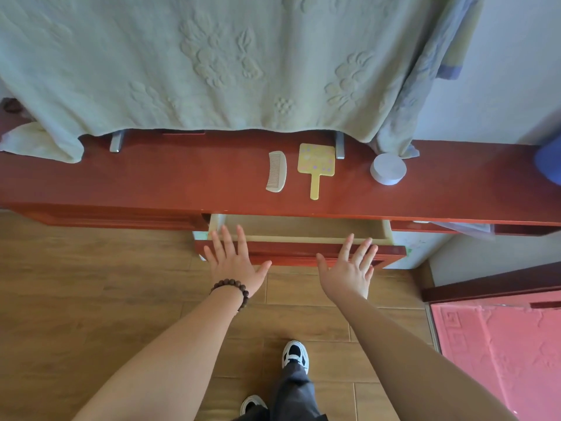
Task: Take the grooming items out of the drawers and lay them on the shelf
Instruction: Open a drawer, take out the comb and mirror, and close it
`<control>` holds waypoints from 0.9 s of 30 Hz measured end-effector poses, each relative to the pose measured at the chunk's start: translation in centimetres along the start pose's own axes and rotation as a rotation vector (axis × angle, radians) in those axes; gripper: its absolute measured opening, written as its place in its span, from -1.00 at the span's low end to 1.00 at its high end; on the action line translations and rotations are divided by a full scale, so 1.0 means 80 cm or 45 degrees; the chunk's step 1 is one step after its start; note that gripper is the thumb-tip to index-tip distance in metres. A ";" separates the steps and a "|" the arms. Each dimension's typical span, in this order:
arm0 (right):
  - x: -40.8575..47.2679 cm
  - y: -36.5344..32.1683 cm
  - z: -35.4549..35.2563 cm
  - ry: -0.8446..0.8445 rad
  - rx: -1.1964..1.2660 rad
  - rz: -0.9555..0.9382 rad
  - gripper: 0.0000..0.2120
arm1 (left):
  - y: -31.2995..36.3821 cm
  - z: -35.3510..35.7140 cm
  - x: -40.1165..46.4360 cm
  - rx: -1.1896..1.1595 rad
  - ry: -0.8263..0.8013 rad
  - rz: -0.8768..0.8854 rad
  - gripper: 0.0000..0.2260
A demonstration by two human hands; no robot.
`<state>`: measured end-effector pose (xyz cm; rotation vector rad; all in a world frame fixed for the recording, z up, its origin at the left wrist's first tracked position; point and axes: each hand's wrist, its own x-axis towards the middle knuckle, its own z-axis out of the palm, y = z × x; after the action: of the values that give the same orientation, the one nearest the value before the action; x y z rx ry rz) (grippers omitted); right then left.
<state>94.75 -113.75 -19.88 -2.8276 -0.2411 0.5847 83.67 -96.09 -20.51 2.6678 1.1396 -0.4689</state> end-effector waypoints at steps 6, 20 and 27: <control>0.017 -0.002 -0.013 0.071 0.105 -0.052 -0.19 | 0.014 -0.009 0.010 -0.152 0.148 -0.044 -0.11; 0.029 -0.012 0.007 -0.013 0.646 0.397 0.18 | 0.062 0.003 0.003 -0.700 -0.009 -0.573 0.07; 0.060 -0.022 0.006 0.014 0.681 0.352 0.18 | 0.065 0.004 0.034 -0.724 0.027 -0.555 0.03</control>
<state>98.73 -110.99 -21.58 -2.3509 0.2766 0.5826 89.17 -97.91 -21.47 1.9484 1.5835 -0.1418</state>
